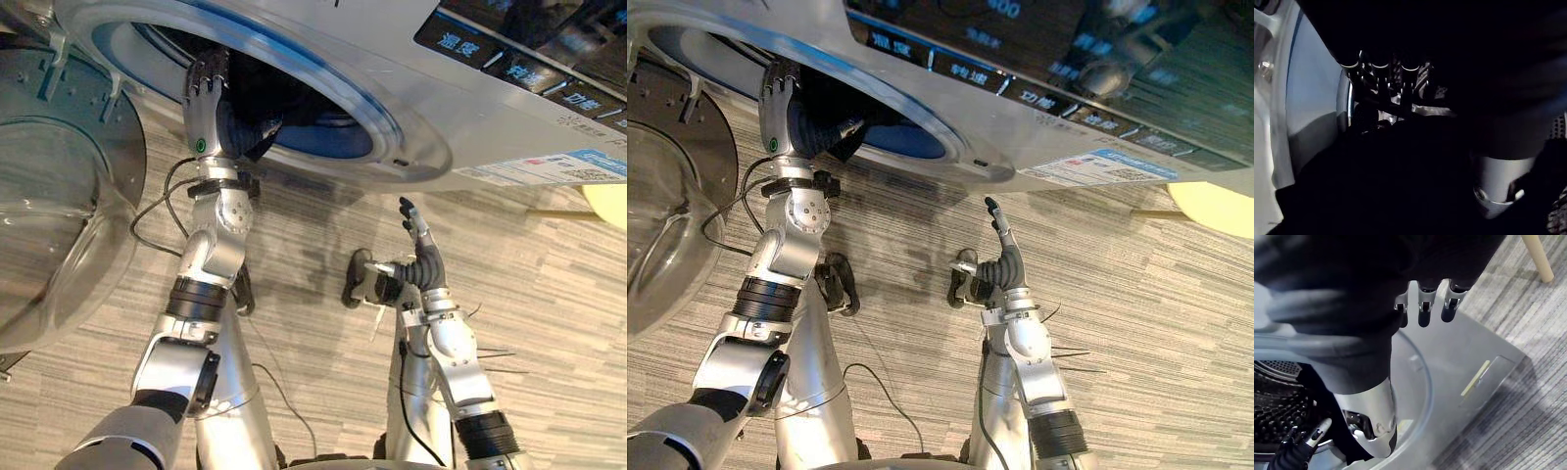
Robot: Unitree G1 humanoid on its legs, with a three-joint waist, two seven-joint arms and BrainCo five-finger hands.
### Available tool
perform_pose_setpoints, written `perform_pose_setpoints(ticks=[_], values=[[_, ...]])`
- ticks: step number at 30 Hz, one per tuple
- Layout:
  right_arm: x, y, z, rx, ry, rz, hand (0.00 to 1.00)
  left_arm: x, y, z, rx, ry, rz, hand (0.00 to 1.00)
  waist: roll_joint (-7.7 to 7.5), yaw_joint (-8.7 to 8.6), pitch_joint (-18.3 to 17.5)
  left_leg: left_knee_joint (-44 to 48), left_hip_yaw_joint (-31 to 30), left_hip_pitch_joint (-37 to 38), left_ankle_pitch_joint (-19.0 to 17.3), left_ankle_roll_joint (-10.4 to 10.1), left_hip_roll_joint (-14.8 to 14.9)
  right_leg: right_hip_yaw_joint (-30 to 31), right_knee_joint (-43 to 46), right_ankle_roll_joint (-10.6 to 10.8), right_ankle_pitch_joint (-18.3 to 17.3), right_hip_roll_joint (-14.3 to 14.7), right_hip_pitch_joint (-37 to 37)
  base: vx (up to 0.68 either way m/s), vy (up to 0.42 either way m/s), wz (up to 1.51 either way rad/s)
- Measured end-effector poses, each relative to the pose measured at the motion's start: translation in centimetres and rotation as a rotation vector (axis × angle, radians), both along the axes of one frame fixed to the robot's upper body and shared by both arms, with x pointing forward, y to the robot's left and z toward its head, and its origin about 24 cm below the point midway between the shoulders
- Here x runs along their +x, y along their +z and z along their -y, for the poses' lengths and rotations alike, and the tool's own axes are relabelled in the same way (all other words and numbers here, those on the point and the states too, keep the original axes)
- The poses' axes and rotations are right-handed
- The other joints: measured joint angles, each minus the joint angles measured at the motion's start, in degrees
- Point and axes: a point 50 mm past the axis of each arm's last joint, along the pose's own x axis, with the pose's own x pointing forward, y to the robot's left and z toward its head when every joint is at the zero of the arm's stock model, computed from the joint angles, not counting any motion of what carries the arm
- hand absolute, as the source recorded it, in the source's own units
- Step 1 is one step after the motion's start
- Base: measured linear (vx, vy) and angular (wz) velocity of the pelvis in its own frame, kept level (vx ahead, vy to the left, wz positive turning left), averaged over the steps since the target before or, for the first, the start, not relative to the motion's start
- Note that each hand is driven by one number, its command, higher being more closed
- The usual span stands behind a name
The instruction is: Pick up the laundry basket with both hands and put the clothes into the washing machine.
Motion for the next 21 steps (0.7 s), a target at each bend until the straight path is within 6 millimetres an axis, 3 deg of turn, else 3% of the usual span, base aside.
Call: perform_pose_setpoints(ticks=[17, 18, 21], values=[[-0.1, 1.5, 0.7, 0.032, 0.029, 0.050, 0.00, 2.9, 3.9, -0.6, 0.089, 0.049, -0.066, 0.00, -0.63, -0.56, 3.06, 2.45, -0.14, -2.27, -0.24, 0.21, 1.13, 0.72, 1.43, 0.07, 0.25, 1.04, -2.57, 0.01, -0.032, -0.04], [-0.2, 1.8, 0.8, 0.035, 0.030, 0.062, 0.00, 2.9, 4.2, -0.7, 0.087, 0.043, -0.074, 1.00, -0.62, -0.62, 3.24, 2.81, -0.29, -2.64, -0.26, 0.20, 1.21, 0.68, 1.61, 0.17, 0.20, 1.09, -2.84, 0.02, -0.049, -0.05], [-0.2, 2.0, 1.0, 0.059, 0.038, 0.062, 0.00, 3.0, 4.8, -0.8, 0.071, 0.023, -0.083, 1.00, -0.62, -0.94, 3.24, 3.33, -0.56, -3.76, -0.25, 0.22, 1.24, 0.58, 1.81, 0.22, 0.40, 1.10, -3.72, 0.01, -0.034, -0.05]])
